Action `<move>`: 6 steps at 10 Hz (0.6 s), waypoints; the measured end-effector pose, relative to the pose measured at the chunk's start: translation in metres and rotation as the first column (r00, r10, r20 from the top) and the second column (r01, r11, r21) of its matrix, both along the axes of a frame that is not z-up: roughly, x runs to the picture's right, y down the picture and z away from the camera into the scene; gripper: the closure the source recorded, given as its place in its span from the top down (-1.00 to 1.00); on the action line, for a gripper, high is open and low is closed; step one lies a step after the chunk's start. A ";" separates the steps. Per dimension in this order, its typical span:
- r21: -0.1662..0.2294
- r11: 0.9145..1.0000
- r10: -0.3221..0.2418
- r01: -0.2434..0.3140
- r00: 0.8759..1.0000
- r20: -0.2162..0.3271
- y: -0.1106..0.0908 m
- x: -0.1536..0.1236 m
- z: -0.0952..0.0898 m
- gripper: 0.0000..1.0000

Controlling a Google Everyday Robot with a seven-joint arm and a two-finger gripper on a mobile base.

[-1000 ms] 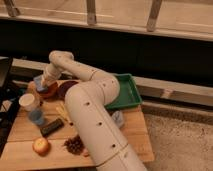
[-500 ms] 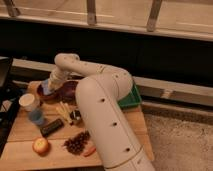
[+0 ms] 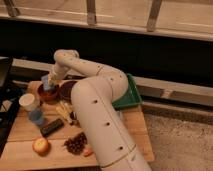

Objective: Wipe red bowl with sponge

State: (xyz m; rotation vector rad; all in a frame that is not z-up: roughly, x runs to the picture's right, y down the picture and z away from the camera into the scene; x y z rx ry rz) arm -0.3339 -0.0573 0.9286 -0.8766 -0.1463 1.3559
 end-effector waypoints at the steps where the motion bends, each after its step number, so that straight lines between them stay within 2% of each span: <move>1: 0.005 1.000 -0.004 0.004 1.000 0.010 -0.003 -0.007 0.001 -1.00; 3: 0.001 1.000 -0.008 0.008 1.000 0.028 0.004 -0.014 -0.001 -1.00; 6: -0.011 1.000 -0.020 0.020 0.999 0.029 0.021 -0.005 -0.019 -1.00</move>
